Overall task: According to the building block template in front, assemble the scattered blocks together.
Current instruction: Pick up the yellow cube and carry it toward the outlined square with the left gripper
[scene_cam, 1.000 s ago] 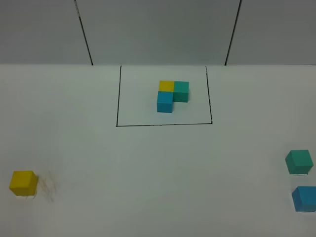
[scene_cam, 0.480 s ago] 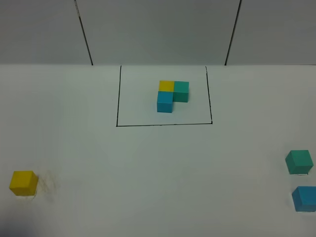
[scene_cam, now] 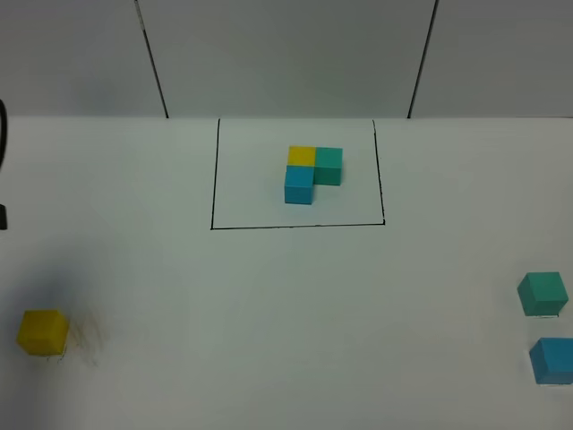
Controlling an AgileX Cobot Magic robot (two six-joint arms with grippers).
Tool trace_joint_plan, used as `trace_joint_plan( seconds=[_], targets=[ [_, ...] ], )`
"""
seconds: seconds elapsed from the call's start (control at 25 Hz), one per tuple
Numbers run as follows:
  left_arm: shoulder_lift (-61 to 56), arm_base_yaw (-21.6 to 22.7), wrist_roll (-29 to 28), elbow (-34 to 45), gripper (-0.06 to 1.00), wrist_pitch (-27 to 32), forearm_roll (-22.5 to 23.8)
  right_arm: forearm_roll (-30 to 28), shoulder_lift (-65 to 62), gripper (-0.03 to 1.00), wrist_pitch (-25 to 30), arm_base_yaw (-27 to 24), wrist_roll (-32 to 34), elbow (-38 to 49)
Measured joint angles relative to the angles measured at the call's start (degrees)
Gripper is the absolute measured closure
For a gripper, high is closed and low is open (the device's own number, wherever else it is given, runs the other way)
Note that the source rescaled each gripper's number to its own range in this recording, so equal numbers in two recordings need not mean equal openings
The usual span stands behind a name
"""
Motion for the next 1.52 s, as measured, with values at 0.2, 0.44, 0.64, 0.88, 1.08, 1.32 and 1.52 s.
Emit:
trace_joint_plan(
  seconds=[0.2, 0.44, 0.64, 0.88, 1.08, 1.32, 1.52],
  targets=[
    [10.4, 0.0, 4.7, 0.0, 0.84, 0.1, -4.6, 0.0, 0.0, 0.24, 0.0, 0.0, 0.0, 0.0],
    [16.9, 0.0, 8.2, 0.0, 0.82, 0.7, -6.5, 0.0, 0.0, 0.24, 0.0, 0.0, 0.0, 0.0],
    [18.4, 0.0, 9.8, 0.0, 0.58, 2.6, -6.5, 0.0, 0.0, 0.24, 0.0, 0.0, 0.0, 0.0],
    [18.4, 0.0, 8.2, 0.0, 0.30, 2.6, -6.0, 0.0, 0.0, 0.24, 0.0, 0.0, 0.0, 0.0],
    [18.5, 0.0, 5.2, 0.0, 0.29, 1.8, -2.8, 0.0, 0.0, 0.24, 0.0, 0.0, 0.0, 0.0],
    [21.0, 0.0, 4.8, 0.0, 0.30, 0.4, -2.7, 0.0, 0.0, 0.24, 0.0, 0.0, 0.0, 0.0],
    [24.5, 0.0, 4.8, 0.4, 0.30, -2.0, -2.7, 0.0, 0.0, 0.24, 0.0, 0.0, 0.0, 0.0]
  ],
)
